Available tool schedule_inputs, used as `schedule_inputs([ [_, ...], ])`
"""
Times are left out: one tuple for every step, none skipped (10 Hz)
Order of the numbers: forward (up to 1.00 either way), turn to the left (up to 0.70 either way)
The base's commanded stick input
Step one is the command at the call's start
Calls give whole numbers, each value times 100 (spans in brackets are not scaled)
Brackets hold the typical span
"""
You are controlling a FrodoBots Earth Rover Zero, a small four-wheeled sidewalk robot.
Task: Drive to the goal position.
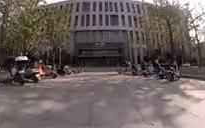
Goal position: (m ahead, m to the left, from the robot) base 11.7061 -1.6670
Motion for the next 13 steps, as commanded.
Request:
schedule_inputs([
  [100, 0],
  [100, 0],
  [100, 0],
  [100, 0],
  [100, 0],
  [100, 0],
  [100, 0],
  [100, 0],
  [100, 0],
  [100, 0],
  [100, 0],
  [100, 0],
  [100, 0],
])
